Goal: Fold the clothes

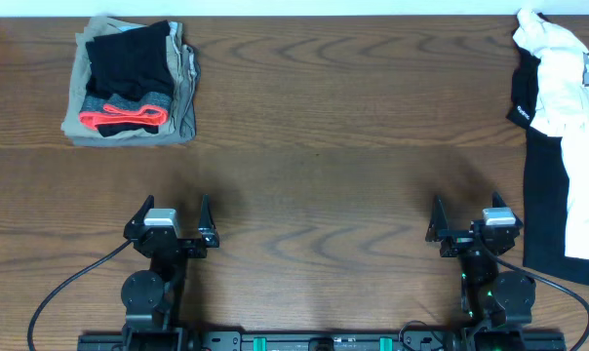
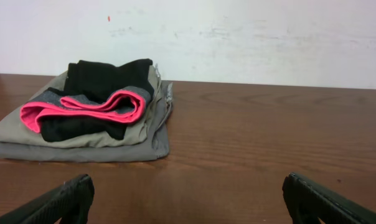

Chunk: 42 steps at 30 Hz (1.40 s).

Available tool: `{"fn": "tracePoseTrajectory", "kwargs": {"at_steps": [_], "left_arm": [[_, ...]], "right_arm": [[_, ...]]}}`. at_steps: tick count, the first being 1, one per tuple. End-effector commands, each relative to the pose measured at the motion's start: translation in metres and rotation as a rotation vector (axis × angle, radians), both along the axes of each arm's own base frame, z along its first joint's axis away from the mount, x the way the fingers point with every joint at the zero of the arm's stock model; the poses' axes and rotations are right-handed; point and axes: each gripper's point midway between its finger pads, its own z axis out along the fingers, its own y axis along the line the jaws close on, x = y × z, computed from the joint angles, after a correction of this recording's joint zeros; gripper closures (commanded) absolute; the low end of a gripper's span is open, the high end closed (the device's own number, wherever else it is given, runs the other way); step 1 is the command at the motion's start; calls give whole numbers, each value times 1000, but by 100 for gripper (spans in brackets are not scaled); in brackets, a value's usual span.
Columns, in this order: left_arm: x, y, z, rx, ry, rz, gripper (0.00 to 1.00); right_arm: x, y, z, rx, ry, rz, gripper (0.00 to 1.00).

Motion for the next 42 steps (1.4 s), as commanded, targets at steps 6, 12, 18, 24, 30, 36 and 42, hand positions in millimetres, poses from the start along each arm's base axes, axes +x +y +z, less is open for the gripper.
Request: {"fn": "tracePoseTrajectory", "kwargs": {"at_steps": [6,12,18,24,30,36,42], "left_arm": [[-1,-1,-15,-13,48,-7,2],[-1,-2,-14,-17,47,-12,2],[-1,-2,-14,-16,46,-11,2],[0,-2,-5,-18,13,-12,2],[-4,-4,38,-16,-67,-23,2],[2,-4,78,-15,5,-24,2],[32,-18,104,-29,187,-101,2]], "right_arm": [[0,-3,0,-14,-1,-13,1],[0,-10,0,-18,-3,-55,1],[-1,-23,3,-22,-14,-130,1],[0,-16,28,-13,-112,-87,1],[-4,-5,68,-56,-234,-26,1],[2,-5,110,-65,-217,-26,1],[38,4,153,-67,-125,22,1]]}}
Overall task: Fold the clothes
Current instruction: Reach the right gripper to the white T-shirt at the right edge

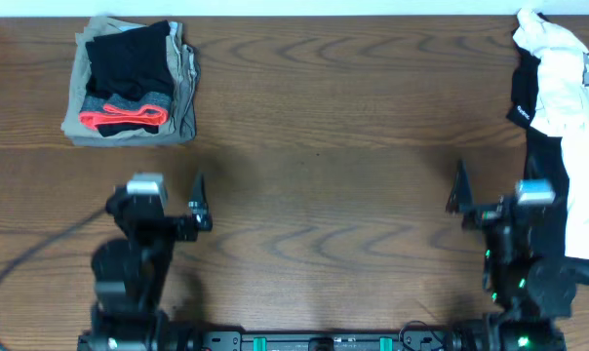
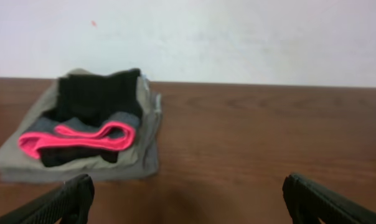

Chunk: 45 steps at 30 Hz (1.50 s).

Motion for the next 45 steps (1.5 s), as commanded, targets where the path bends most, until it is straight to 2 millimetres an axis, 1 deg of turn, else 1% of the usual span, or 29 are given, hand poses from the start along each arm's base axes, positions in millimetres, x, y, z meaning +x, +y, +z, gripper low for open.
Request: {"fn": "tracePoseTrajectory", "kwargs": {"at_steps": [1,3,6,10,13,16,18,20,22,24,27,29,31,33,35,39,41,42,45], "left_arm": [[18,-10,18,-23,76,-53,2],[34,-11,20,-24,166,-54,2],[56,-11,17,-25,302,-53,2],[78,-12,8,-26,499,-50,2],[89,-12,1,-25,661,-46,2],[98,-13,-5,-26,817,-45,2],[103,-13,-9,-26,880,-46,2],[107,-16,-14,-35,928,-55,2],[112,-24,-20,-69,942,-92,2],[122,-32,-25,-99,933,-128,2],[134,-37,-32,-118,923,-150,2],[141,-41,-36,-154,921,-155,2],[147,-54,-36,-192,907,-205,2],[152,-65,-39,-191,899,-231,2],[156,-77,-43,-175,896,-260,2],[157,-104,-53,-113,895,-314,2],[157,-114,-58,-63,894,-312,2],[157,-119,-61,-31,893,-309,4],[154,-138,-67,55,886,-313,6]], "right_arm": [[22,6,23,-20,49,36,1],[41,12,32,-21,113,71,1],[73,21,40,-18,230,119,1],[108,33,38,-3,403,186,1],[135,37,26,11,548,206,1],[162,38,5,24,713,205,1],[174,42,-9,35,802,224,1],[184,50,-22,37,867,281,1],[193,56,-31,37,895,318,1],[207,58,-39,55,890,320,1],[219,59,-45,60,871,326,1],[226,48,-47,33,862,270,1],[234,30,-46,4,842,181,5],[241,10,-44,-12,821,93,9],[246,-17,-43,-3,806,-18,11],[248,-70,-47,30,801,-146,14],[247,-97,-53,52,809,-195,9],[245,-110,-56,62,816,-218,9],[240,-153,-73,102,845,-290,19]]}}
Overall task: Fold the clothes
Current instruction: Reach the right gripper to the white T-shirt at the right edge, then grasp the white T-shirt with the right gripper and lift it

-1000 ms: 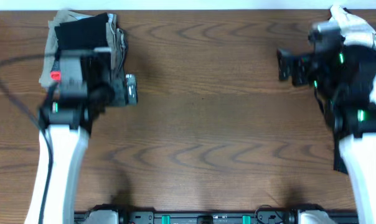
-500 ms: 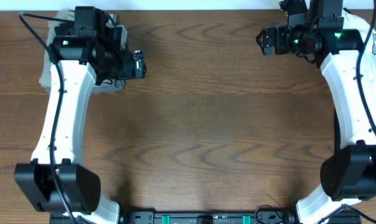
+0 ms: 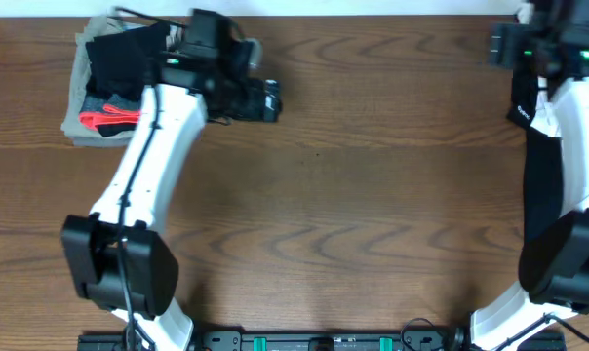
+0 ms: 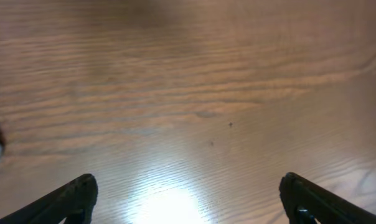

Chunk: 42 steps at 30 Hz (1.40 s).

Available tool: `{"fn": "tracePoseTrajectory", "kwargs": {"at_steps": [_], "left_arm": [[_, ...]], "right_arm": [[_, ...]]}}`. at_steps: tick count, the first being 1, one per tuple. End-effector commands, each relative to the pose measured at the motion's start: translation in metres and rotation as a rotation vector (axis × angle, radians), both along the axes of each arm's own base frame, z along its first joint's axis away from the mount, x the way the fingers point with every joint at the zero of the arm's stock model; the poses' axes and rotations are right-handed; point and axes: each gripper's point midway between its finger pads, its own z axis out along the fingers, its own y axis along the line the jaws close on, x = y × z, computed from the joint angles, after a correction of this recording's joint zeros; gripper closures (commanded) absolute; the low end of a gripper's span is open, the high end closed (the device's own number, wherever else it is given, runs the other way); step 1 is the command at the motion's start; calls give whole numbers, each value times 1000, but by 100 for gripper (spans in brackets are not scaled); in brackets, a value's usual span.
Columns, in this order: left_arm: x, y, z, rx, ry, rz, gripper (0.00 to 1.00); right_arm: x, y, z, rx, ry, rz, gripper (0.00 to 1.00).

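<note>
A heap of unfolded clothes lies at the table's right edge: a white shirt (image 3: 572, 93) over a long black garment (image 3: 543, 200). My right arm reaches up to the heap's far end, and its gripper (image 3: 514, 44) sits beside the white shirt; its jaws do not show clearly. My left gripper (image 3: 262, 99) hangs over bare wood at the far left, just right of the folded stack (image 3: 99, 112). In the left wrist view the left gripper (image 4: 188, 202) is open, its fingertips (image 4: 73, 198) wide apart with only table between them.
The folded stack is a khaki garment with a black item and a red band on top, partly covered by my left arm (image 3: 148, 146). The wooden table (image 3: 353, 224) ends at a white wall along the far edge.
Both arms have gone from low near the front edge to the far side: the left now beside the folded stack, the right at the unfolded heap. The left wrist camera now looks down at bare wood.
Both grippers first rested open near the table's front edge, the left facing the folded stack. Then both arms stood raised slightly, still near the front. Now each arm is stretched to the far side, left by the stack, right by the heap. No garment has moved.
</note>
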Motion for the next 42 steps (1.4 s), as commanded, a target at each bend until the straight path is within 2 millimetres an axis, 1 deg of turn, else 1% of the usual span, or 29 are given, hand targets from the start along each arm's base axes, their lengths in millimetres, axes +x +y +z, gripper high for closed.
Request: {"fn": "tracePoseTrajectory", "kwargs": {"at_steps": [1,4,6,9,11,13,17,21,22,26,30,33,37,41,42], "left_arm": [[3,-15,-3,97,-44,-31,6],[0,-32,-5,132,-68,-66,6],[-2,-44,-6,140,-80,-89,6],[-7,-59,-10,138,-80,-124,6],[-13,-67,-16,143,-67,-145,6],[-21,-72,-23,151,-50,-165,6],[-30,-79,-37,158,-32,-191,6],[-31,-83,-45,156,-35,-194,6],[-31,-83,-46,154,-37,-194,6],[-30,-83,-50,151,-41,-190,6],[-28,-84,-49,144,-45,-180,6],[-28,-84,-49,143,-45,-180,6],[-28,-84,-49,142,-43,-174,6],[-28,-84,-49,142,-43,-174,6],[-28,-84,-49,141,-43,-174,6]], "right_arm": [[-3,-50,-17,-4,31,-110,20],[-7,-79,-42,9,73,-162,21],[-8,-92,-62,16,107,-183,22],[-9,-106,-90,26,151,-202,25],[-10,-119,-110,33,177,-226,28],[-13,-131,-125,41,194,-247,30],[-17,-150,-148,52,215,-281,32],[-22,-166,-163,60,224,-308,34],[-22,-167,-165,62,225,-310,36],[-22,-171,-171,63,227,-315,38],[-22,-171,-179,63,238,-309,44],[-23,-170,-191,70,257,-309,52],[-26,-170,-210,79,290,-311,59],[-26,-170,-217,83,297,-312,61],[-25,-171,-218,82,296,-312,70]]}}
